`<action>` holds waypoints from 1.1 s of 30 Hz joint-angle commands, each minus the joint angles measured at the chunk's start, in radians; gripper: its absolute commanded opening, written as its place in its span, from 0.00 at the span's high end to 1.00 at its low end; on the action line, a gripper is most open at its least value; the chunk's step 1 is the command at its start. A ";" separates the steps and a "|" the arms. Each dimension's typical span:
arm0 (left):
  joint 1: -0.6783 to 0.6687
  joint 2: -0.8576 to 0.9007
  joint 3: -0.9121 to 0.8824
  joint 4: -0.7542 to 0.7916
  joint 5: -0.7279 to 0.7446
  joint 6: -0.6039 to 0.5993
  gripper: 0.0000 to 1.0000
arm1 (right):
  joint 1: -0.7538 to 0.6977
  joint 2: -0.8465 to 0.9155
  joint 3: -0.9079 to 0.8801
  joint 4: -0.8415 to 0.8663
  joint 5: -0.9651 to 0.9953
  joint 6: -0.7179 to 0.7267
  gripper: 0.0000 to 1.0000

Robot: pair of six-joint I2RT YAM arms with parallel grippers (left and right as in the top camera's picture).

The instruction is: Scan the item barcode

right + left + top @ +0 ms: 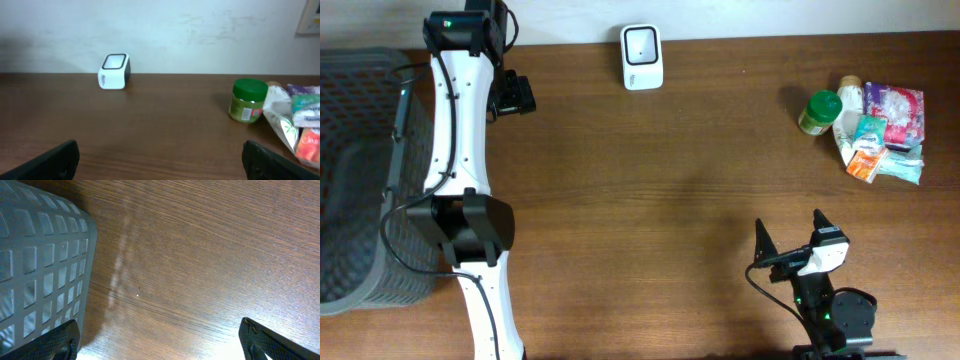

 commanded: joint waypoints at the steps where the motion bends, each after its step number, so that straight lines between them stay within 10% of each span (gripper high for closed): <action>1: 0.000 -0.001 -0.002 -0.001 -0.004 0.008 0.01 | -0.027 -0.012 -0.016 0.000 -0.002 0.003 0.01; 25: 0.000 -0.025 -0.017 0.010 0.042 0.008 0.01 | -0.066 -0.012 -0.016 0.001 -0.001 0.003 0.01; 33: -0.105 -0.713 -1.063 0.859 0.154 0.164 0.01 | -0.066 -0.012 -0.016 0.001 -0.001 0.003 0.01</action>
